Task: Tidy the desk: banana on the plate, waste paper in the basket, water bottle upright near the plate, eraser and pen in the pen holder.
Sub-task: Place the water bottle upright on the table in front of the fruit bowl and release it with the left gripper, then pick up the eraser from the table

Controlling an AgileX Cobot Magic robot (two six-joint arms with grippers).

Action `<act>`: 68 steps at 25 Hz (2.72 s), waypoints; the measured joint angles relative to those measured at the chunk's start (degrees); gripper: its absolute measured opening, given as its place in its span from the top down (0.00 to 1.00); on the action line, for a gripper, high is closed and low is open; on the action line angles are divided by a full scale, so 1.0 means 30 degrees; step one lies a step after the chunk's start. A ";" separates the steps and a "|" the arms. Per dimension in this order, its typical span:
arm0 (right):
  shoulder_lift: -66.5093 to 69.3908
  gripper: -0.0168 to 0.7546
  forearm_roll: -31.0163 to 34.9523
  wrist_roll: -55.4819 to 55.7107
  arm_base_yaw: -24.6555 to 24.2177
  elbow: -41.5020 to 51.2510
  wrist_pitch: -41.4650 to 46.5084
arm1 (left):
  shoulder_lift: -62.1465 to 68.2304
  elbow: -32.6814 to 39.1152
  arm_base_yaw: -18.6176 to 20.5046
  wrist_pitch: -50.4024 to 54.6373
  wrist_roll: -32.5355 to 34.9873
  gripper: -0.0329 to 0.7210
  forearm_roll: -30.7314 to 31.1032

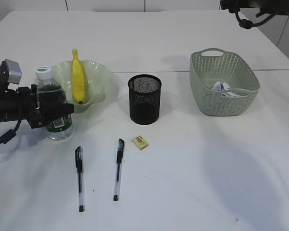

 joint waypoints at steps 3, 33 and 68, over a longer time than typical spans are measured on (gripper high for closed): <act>0.0000 0.21 0.0000 0.0000 0.0000 0.0000 -0.0032 | -0.0621 0.0000 0.0000 0.0000 -0.0577 0.28 0.0000; -0.0134 0.21 0.0811 -0.0216 0.0035 0.0023 -0.1053 | -0.3362 0.0000 0.0036 0.0153 -0.2276 0.26 0.0404; -0.2482 0.21 0.3769 -0.2573 0.3447 0.0023 -0.5810 | -0.9710 0.0035 0.0338 -0.6846 -0.4685 0.26 0.0444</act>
